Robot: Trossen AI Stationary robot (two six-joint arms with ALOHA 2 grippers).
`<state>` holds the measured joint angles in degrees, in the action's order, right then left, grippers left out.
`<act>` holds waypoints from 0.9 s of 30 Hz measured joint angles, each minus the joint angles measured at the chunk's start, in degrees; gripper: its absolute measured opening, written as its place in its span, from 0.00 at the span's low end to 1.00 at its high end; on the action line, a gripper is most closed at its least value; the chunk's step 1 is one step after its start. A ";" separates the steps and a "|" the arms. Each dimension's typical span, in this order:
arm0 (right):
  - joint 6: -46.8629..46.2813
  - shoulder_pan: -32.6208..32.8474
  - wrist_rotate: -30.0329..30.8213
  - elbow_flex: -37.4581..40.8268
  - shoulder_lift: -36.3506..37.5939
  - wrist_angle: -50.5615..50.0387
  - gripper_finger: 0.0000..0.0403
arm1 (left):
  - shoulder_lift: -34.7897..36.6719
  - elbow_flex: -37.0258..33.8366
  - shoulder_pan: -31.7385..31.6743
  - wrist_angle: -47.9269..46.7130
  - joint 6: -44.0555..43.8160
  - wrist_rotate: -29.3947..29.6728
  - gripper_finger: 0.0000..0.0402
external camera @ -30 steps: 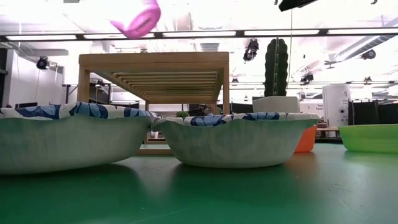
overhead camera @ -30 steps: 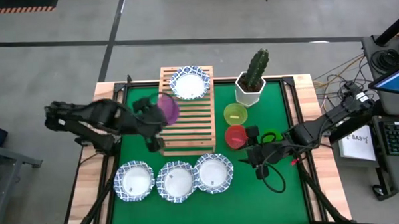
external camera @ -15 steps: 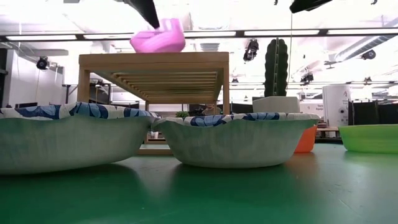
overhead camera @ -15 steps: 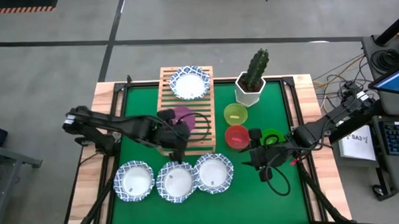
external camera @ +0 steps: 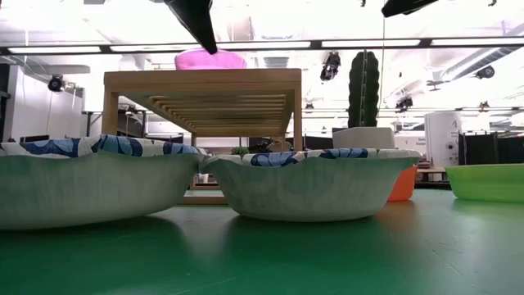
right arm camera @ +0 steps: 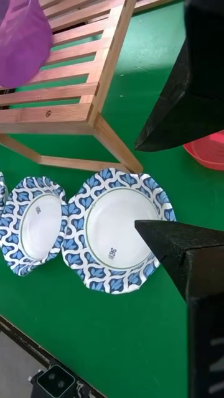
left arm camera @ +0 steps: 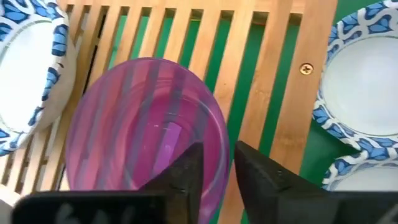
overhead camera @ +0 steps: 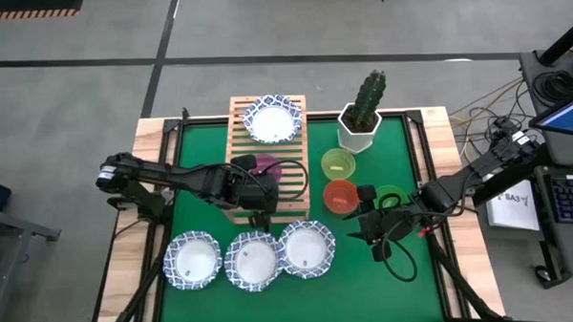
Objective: Place and stack bowls onto a shelf
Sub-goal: Put the purple bowl on the shelf
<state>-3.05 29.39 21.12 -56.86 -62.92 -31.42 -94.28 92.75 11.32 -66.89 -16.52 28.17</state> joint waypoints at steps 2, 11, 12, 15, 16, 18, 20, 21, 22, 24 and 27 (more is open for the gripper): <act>0.00 0.00 0.00 0.00 0.00 0.02 0.45 | 0.11 0.00 0.01 -0.08 0.33 1.05 0.24; -1.34 0.00 0.82 0.00 -0.04 0.44 0.45 | 3.16 4.89 2.20 -12.25 2.27 2.12 0.35; -1.50 0.00 1.54 0.00 -0.04 0.44 0.45 | 3.94 4.88 2.34 -14.24 2.37 3.46 0.35; -1.55 0.00 2.09 0.00 -0.04 0.46 0.45 | 6.79 3.08 2.29 -18.50 2.37 8.36 0.31; -1.54 0.00 2.28 0.00 -0.04 0.44 0.45 | 7.94 2.03 1.92 -19.21 2.37 8.99 0.29; -1.55 0.00 2.99 0.00 -0.04 0.46 0.45 | 10.22 -0.37 1.01 -18.71 2.33 9.41 0.23; -1.54 0.00 3.06 0.00 -0.04 0.46 0.45 | 12.56 -3.80 0.09 -17.32 2.11 9.05 0.16; -1.54 0.00 3.07 0.00 -0.04 0.46 0.45 | 13.73 -5.66 -0.30 -15.87 2.08 8.58 0.11; -1.53 0.00 3.06 0.00 -0.04 0.45 0.45 | 14.84 -7.71 -0.64 -14.27 2.07 8.46 0.07; -1.53 0.00 3.09 0.00 -0.04 0.47 0.45 | 16.78 -11.77 -1.17 -10.35 2.06 8.35 0.02; -1.51 0.00 3.09 0.00 -0.04 0.46 0.45 | 18.78 -17.12 -1.65 -4.00 2.38 8.01 0.03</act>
<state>-4.56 29.39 24.21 -56.86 -62.96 -30.96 -75.50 75.63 9.68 -70.89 -14.14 36.18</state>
